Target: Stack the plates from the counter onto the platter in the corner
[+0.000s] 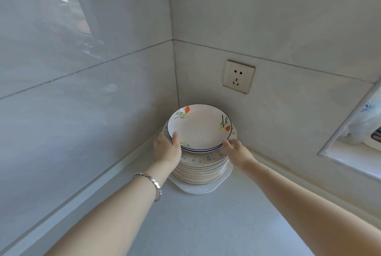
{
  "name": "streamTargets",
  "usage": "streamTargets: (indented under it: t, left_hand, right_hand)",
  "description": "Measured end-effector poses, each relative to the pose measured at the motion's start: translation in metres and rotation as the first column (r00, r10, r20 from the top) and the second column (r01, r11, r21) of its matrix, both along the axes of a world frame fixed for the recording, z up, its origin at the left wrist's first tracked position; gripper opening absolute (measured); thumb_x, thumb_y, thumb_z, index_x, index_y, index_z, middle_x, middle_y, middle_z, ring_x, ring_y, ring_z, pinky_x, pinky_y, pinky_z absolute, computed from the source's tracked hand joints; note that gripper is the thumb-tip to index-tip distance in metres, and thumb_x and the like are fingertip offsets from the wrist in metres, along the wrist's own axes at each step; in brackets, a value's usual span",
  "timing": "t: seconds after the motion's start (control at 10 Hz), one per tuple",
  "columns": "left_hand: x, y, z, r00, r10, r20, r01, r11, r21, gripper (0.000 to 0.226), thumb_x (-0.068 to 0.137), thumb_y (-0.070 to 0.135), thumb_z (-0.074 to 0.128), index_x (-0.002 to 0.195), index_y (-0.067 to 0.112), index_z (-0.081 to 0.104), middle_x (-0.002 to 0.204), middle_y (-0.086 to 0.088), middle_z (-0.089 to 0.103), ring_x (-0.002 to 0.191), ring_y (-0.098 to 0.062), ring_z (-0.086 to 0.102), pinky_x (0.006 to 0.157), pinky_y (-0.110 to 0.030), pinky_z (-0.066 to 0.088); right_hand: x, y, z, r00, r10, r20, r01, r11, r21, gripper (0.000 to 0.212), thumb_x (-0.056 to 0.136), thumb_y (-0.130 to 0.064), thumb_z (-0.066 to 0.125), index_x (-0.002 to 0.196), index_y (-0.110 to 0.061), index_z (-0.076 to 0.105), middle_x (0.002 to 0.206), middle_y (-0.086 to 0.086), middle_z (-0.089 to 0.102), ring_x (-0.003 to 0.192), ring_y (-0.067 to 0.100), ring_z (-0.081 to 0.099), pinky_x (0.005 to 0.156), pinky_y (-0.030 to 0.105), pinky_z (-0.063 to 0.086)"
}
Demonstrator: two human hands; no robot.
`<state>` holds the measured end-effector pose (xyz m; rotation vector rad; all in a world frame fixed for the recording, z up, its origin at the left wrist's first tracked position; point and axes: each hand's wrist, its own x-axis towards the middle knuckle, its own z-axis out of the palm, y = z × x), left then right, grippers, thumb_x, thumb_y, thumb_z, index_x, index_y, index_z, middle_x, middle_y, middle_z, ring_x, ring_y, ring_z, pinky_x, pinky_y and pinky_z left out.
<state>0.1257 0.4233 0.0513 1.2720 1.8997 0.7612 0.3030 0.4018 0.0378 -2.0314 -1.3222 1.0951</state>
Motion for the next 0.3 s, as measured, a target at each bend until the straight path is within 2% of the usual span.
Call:
streamTargets:
  t: [0.1,0.2,0.3]
  left_hand:
    - [-0.005,-0.029,0.028,0.914,-0.214,-0.345,0.221,0.975,-0.019,0.026,0.094,0.027,0.041,0.109,0.01,0.053,0.12,-0.014,0.055,0.103,-0.032,0.054,0.084,-0.035,0.043]
    - [-0.004,-0.066,0.065,0.796,-0.49,-0.355,0.447,0.872,-0.2,0.022,0.089,0.019,0.038,0.07,0.015,0.047,0.073,-0.003,0.063,0.063,-0.02,0.056,0.065,-0.024,0.042]
    - [-0.003,-0.101,0.089,0.74,-0.558,-0.377,0.519,0.829,-0.208,0.027,0.087,0.02,0.039,0.06,0.021,0.04,0.069,-0.002,0.056,0.062,-0.022,0.048,0.061,-0.025,0.036]
  right_hand:
    - [0.009,-0.036,0.026,0.915,0.26,0.308,-0.219,0.962,-0.161,0.032,0.094,-0.034,0.04,0.115,-0.015,0.055,0.114,0.007,0.062,0.113,0.026,0.053,0.084,0.026,0.039]
    - [0.022,-0.075,0.061,0.727,0.461,0.51,-0.324,0.884,-0.337,0.034,0.092,-0.033,0.045,0.113,-0.01,0.059,0.108,0.007,0.062,0.102,0.023,0.055,0.08,0.026,0.04]
    - [0.033,-0.114,0.086,0.673,0.497,0.547,-0.33,0.864,-0.379,0.041,0.089,-0.036,0.046,0.12,-0.012,0.058,0.118,0.005,0.064,0.103,0.021,0.058,0.088,0.027,0.045]
